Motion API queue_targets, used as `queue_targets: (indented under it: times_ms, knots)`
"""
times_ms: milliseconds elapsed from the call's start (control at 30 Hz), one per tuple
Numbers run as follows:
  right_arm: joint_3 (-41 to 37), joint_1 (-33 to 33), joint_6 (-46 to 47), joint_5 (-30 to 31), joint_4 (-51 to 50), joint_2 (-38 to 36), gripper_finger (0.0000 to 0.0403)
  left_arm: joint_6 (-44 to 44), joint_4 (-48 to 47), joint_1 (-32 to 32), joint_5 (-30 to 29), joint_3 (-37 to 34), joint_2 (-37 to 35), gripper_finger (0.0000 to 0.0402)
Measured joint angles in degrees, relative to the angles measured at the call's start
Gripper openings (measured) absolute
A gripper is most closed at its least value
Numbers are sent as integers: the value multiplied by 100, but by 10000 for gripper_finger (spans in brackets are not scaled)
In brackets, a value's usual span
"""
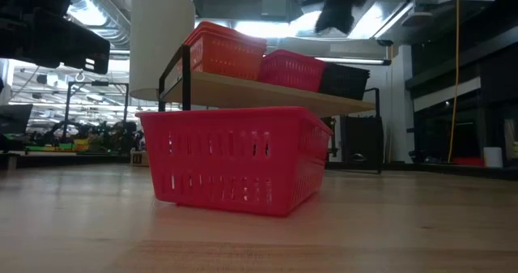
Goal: Stack baskets on shelf by color
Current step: Stack the red basket on top of the other stacked red baskets on the shelf
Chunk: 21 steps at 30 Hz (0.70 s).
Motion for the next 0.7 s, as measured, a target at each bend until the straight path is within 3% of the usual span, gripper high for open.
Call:
queue_targets:
  times_ms: [100,167,233,333,433,567,700]
  knots:
    - [-166,757,380,-990,554,-3,94,1,0,2,-1,-2,2,0]
    - [-504,1425,666,-1038,1411,-2,94,0,0,2,-2,-2,0,0]
    - [-957,2092,1029,-514,2566,2,94,0,0,2,-2,-2,2,0]
    - [-1707,2989,1324,729,4720,196,94,0,2,1,-2,-1,1,0]
    - [-2086,3622,1270,1679,6188,764,94,-2,1,1,-1,-1,0,0]
    - [-1568,4023,1340,1989,6292,1779,94,-2,2,2,-2,-2,0,0]
    - [-498,4118,1507,2423,5127,2736,94,-2,1,1,-2,-2,0,0]
